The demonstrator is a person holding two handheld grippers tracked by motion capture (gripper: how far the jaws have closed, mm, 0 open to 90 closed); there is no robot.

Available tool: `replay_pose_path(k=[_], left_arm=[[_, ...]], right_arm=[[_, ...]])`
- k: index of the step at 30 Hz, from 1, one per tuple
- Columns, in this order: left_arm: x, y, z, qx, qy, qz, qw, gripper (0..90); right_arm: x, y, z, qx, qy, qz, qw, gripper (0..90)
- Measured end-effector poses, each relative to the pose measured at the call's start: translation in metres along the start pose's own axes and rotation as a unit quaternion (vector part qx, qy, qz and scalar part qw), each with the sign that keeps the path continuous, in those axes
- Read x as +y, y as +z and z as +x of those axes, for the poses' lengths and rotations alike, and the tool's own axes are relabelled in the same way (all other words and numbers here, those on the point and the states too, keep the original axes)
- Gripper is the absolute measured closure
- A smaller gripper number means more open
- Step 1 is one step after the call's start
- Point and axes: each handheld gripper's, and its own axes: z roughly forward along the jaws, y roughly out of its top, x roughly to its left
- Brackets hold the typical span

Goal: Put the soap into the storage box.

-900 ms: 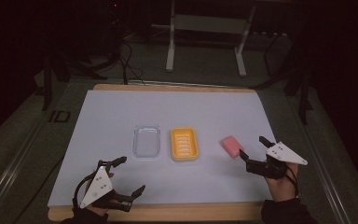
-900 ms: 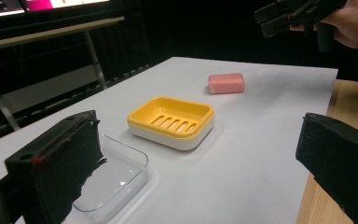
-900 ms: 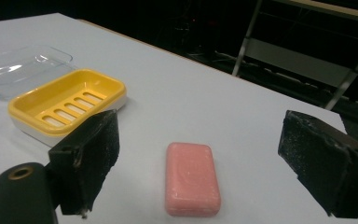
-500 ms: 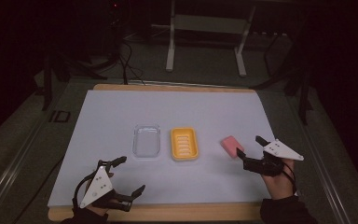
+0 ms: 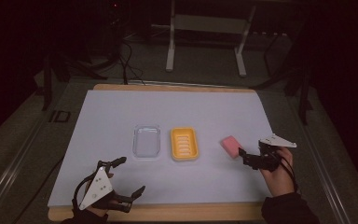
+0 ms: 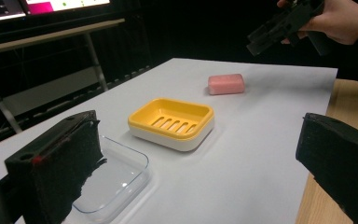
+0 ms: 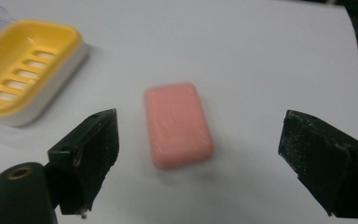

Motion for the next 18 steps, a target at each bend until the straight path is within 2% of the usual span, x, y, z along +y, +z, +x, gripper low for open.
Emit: replay_pose_path(k=[3,7,9,10,11,13,15,18], left_arm=[[0.0,0.0,0.0,0.0,0.001,0.0,1.0,0.6],[0.0,0.0,-0.001,0.001,0.002,0.001,1.0,0.6],[0.0,0.0,-0.001,0.001,0.002,0.001,1.0,0.6],[0.0,0.001,-0.001,0.001,0.003,0.002,1.0,0.6],[0.0,0.001,-0.001,0.001,0.004,0.002,1.0,0.6],[0.0,0.001,-0.001,0.0,0.003,0.001,1.0,0.6],[0.0,0.001,-0.001,0.0,0.003,0.0,1.0,0.6],[0.0,0.001,0.0,0.001,0.001,0.0,1.0,0.6]], right_arm=[[-0.001,0.002,-0.002,-0.021,0.008,0.036,0.9991,12.4],[-0.004,0.003,-0.005,-0.028,0.027,0.077,0.9963,12.7],[-0.004,0.003,-0.006,-0.031,0.033,0.087,0.9952,12.7],[-0.004,0.003,-0.008,-0.03,0.049,0.113,0.992,12.7],[-0.004,0.004,-0.009,-0.032,0.054,0.125,0.9901,12.7],[-0.004,0.005,-0.01,-0.029,0.051,0.151,0.9868,12.6],[-0.005,0.006,-0.012,-0.023,0.048,0.181,0.982,12.4],[-0.007,0.006,-0.016,-0.012,0.047,0.212,0.9761,11.9]])
